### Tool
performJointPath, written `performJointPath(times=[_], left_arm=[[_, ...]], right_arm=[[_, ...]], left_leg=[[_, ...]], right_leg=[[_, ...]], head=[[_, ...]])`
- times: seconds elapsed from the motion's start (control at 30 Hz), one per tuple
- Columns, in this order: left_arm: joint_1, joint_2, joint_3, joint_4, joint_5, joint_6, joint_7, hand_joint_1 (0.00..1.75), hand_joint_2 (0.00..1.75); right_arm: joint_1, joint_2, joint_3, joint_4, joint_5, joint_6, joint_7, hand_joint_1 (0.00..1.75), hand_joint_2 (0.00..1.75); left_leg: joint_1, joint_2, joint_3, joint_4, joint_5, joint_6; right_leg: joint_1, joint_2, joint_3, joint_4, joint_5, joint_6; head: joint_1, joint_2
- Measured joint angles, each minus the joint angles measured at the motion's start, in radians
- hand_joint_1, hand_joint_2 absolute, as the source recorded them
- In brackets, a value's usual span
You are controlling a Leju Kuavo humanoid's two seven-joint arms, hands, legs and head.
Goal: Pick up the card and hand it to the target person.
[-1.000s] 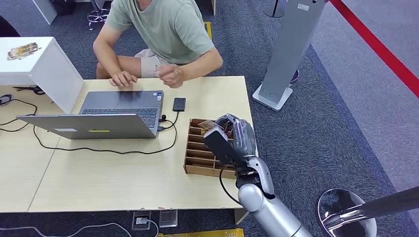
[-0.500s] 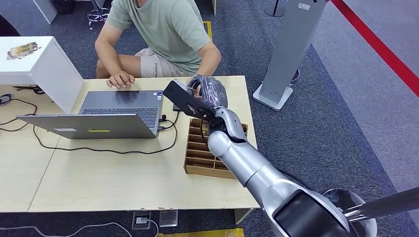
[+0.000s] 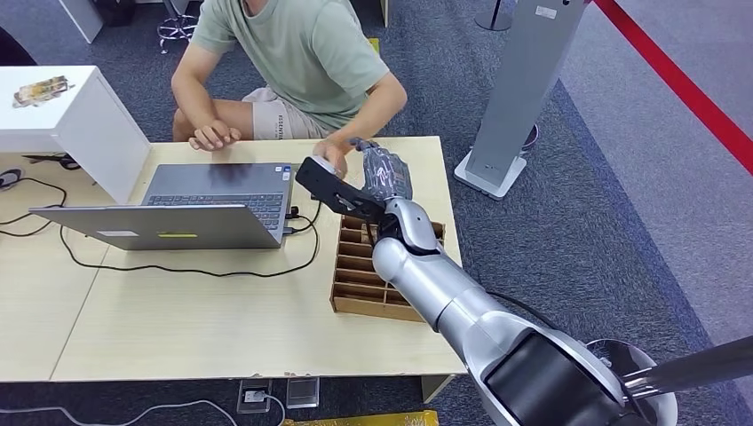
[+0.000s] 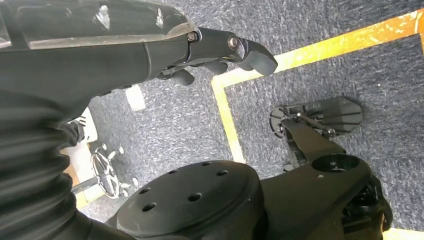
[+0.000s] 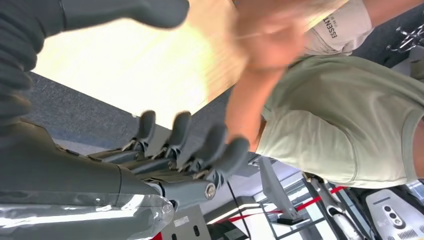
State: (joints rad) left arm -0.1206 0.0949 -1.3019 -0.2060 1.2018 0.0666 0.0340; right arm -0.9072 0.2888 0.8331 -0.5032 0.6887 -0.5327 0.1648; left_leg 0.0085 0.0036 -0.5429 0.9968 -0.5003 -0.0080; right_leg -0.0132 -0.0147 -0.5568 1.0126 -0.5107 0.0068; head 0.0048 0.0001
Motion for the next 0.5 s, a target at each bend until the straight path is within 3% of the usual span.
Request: performJointPath(times=[0.3,0.5], left_arm=[[0.001,-0.006,-0.004,0.000,0.023,0.009,-0.012,0.00,1.75],[0.004,-0.008,-0.004,0.000,0.044,0.014,-0.013,0.00,1.75]], right_arm=[[0.003,-0.013,-0.012,-0.008,-0.079,-0.077,-0.082,0.00,1.75],[0.055,-0.058,-0.050,-0.155,-0.170,-0.119,-0.114,0.00,1.75]], left_leg=[[0.000,0.000,0.000,0.000,0.000,0.000],[0.000,0.000,0.001,0.000,0.000,0.000]], right_leg=[[0.000,0.000,0.000,0.000,0.000,0.000],[0.000,0.000,0.001,0.000,0.000,0.000]], head=[[0.000,0.000],[0.000,0.000]])
